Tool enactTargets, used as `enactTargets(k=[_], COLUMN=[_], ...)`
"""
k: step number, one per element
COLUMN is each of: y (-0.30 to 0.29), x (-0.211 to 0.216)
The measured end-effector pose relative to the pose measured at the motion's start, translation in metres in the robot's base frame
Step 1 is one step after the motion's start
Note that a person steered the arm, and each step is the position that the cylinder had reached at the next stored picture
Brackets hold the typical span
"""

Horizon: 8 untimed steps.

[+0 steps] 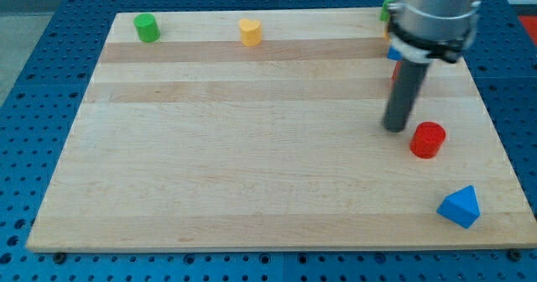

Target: Move the green star diagonal to the heart

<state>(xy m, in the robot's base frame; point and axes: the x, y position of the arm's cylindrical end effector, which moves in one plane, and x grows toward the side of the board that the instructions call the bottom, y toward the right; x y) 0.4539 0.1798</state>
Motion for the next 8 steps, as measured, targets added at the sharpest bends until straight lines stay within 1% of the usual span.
enactTargets(k=[1, 2, 3, 4, 5, 6, 7, 8], y=[0.052, 0.115, 0.136, 0.129, 0.114, 0.113, 0.092, 0.042], x=[-0.032, -0.09, -0.16, -0.222, -0.261, -0.262, -0.262, -0.263])
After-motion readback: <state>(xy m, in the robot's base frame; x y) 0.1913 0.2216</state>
